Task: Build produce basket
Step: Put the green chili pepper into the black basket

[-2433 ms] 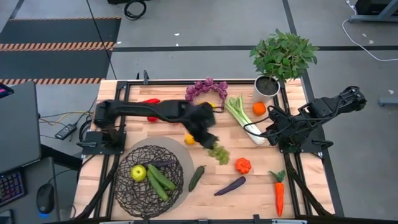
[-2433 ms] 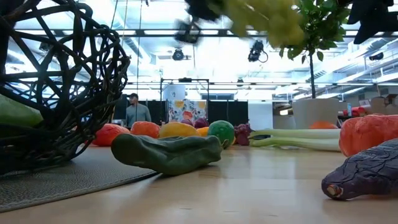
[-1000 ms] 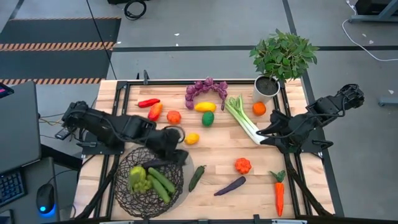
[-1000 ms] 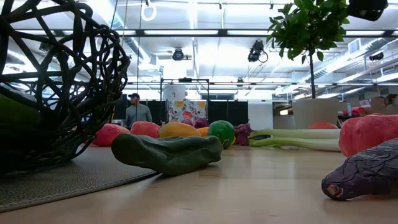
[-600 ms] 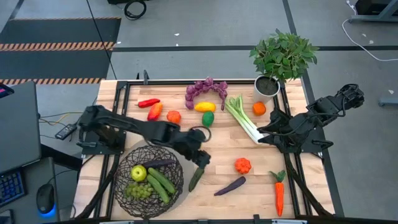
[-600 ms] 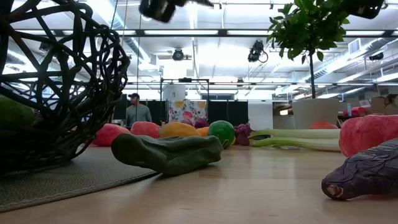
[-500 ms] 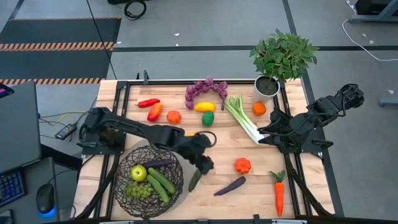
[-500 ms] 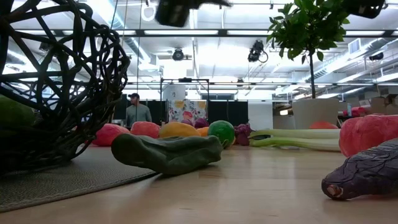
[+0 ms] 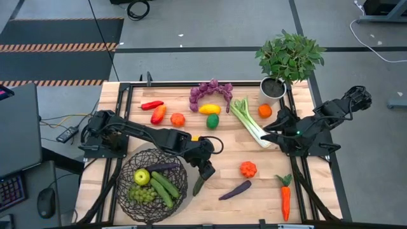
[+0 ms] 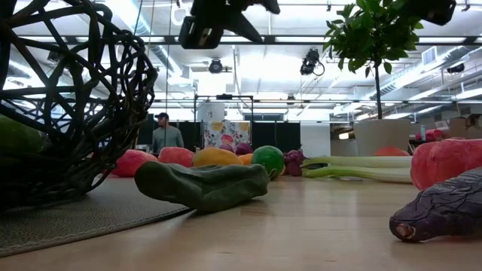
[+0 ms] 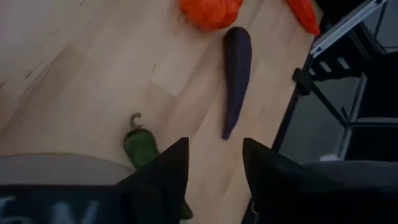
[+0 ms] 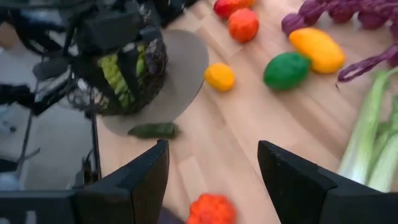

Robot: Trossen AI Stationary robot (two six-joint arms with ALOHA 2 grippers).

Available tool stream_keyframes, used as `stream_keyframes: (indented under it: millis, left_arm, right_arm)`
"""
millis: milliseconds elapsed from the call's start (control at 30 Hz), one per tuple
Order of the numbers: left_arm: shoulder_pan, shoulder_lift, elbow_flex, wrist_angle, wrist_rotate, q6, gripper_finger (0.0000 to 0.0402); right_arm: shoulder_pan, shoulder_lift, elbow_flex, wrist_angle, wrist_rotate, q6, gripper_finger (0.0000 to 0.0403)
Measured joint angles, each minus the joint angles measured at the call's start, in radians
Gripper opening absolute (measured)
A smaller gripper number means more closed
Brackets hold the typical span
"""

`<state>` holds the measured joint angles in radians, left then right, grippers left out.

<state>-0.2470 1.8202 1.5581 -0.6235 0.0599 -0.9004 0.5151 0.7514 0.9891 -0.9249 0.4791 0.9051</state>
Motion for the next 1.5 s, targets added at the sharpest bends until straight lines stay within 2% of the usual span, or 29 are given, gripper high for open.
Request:
stream_keyframes:
  millis: [100,367,567,733,900,1100,1300,1500]
  left_arm:
    - [0.000,0.000,0.000,-0.003,-0.024,-0.003,0.0146]
    - [-0.009,0.000,0.000,0.005,-0.067,-0.057,0.0142]
    - [-0.001,0.000,0.000,0.119,-0.064,-0.062,0.0142]
    - [0.020,0.041,-0.001,0.017,-0.058,-0.022,0.0142]
    - [0.032,0.103,0.000,-0.016,-0.008,-0.007,0.0142]
    - [0.032,0.157,0.001,-0.045,0.021,-0.058,0.0145]
    - [0.039,0.200,0.001,0.011,0.140,-0.089,0.0194]
    - [0.039,0.214,0.000,-0.026,0.154,-0.074,0.0261]
  right_arm:
    - [0.000,0.000,-0.049,0.063,-0.007,0.012,0.0249]
    - [0.000,0.001,-0.178,0.281,-0.122,0.052,0.0249]
    - [0.000,0.001,-0.201,0.261,-0.160,0.121,0.0249]
    - [-0.001,0.001,-0.201,0.247,-0.162,0.121,0.0249]
    - [-0.001,-0.002,-0.201,0.235,-0.161,0.119,0.0249]
    - [-0.011,-0.005,-0.201,0.214,-0.161,0.089,0.0249]
    - [-0.025,-0.009,-0.201,0.199,-0.166,0.061,0.0249]
    - [-0.041,-0.010,-0.201,0.183,-0.194,0.037,0.0249]
